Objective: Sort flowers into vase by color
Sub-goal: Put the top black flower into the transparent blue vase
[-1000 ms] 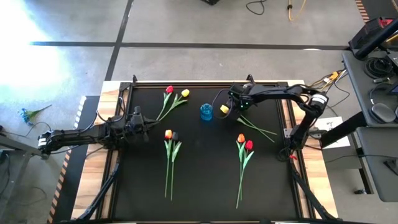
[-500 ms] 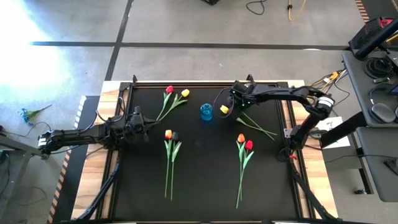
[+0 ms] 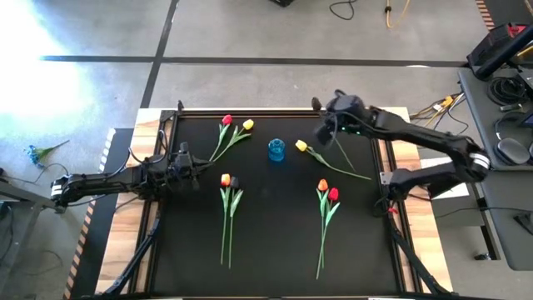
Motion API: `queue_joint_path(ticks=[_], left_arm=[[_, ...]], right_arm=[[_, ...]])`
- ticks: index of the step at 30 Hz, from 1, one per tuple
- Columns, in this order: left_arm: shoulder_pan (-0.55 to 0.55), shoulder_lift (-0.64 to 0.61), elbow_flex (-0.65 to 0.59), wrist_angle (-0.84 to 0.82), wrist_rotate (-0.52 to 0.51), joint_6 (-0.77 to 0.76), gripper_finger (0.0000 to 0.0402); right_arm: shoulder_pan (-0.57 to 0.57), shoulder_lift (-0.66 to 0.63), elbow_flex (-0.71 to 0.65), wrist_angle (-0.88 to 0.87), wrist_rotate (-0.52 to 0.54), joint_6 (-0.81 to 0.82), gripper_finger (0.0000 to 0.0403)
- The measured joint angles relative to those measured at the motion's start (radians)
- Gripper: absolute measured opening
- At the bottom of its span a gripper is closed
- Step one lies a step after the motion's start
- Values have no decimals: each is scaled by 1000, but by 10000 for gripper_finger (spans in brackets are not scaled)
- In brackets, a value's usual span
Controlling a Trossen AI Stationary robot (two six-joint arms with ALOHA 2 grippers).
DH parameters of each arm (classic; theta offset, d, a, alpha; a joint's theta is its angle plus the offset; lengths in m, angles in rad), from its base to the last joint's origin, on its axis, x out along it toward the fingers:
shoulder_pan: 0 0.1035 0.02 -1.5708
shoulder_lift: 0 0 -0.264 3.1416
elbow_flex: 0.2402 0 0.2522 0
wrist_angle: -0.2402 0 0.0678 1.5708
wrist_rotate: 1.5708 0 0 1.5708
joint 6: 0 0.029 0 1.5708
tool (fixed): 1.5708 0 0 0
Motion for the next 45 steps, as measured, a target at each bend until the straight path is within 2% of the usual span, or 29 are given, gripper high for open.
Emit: queue_joint_path(ticks=[5,10,15,21,32,37,45], left_arm=[[0,0,0,0,0,0,0],[0,0,0,0,0,0,0],[0,0,0,0,0,0,0],[0,0,0,0,0,0,0],[0,0,0,0,0,0,0],[0,0,0,0,0,0,0],[0,1,0,0,0,0,0]], right_arm=[[55,-106,0,135,24,-25,13],[115,-131,-1,294,24,-32,13],[163,-81,-2,436,9,-55,13],[185,15,-3,662,-86,-65,13],[190,210,-3,1026,-82,-106,13],[190,235,4,1104,-82,-108,13],[190,238,4,1112,-81,-91,13]])
